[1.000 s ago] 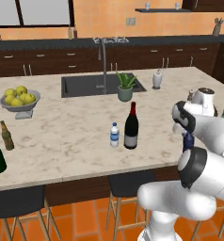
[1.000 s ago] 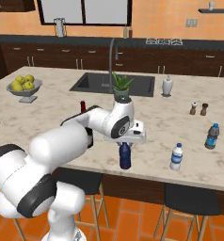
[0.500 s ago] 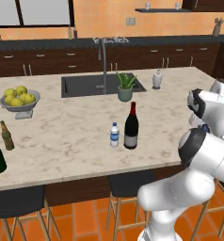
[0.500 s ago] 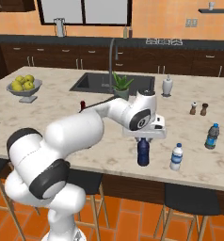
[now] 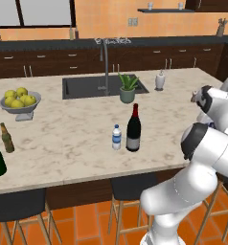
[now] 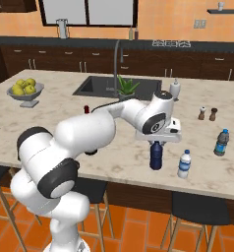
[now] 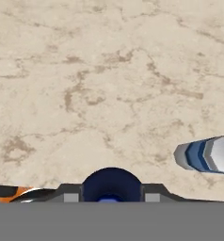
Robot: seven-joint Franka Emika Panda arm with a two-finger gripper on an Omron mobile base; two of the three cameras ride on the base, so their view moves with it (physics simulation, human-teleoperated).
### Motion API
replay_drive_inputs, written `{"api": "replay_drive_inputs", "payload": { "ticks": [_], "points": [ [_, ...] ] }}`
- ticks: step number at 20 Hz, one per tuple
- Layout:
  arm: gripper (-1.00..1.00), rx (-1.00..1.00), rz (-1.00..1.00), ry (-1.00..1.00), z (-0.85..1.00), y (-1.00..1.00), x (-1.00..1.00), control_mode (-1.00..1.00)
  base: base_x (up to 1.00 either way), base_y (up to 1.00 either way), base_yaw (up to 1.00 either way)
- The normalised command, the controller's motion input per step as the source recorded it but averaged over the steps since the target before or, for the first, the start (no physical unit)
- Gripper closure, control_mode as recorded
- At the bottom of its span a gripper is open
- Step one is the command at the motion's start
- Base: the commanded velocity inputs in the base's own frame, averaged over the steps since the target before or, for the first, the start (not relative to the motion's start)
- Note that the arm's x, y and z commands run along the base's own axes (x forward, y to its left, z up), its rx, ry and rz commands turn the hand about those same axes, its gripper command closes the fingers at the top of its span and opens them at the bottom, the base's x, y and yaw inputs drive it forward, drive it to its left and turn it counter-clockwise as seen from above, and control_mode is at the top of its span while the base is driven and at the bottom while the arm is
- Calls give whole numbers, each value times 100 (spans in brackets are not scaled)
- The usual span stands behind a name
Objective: Move the plastic bottles in the middle to the plastics group, and the glass bottles in the middle to the glass group.
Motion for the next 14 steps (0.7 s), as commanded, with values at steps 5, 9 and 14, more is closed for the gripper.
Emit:
{"api": "replay_drive_inputs", "payload": {
  "ticks": [5, 9, 14],
  "points": [
    [100, 0, 0, -19, 0, -4, 0, -100, 0, 0, 0],
    [100, 0, 0, -20, 0, -20, 6, -100, 0, 0, 0],
    [100, 0, 0, -4, 0, -33, 38, -100, 0, 0, 0]
  ]
}}
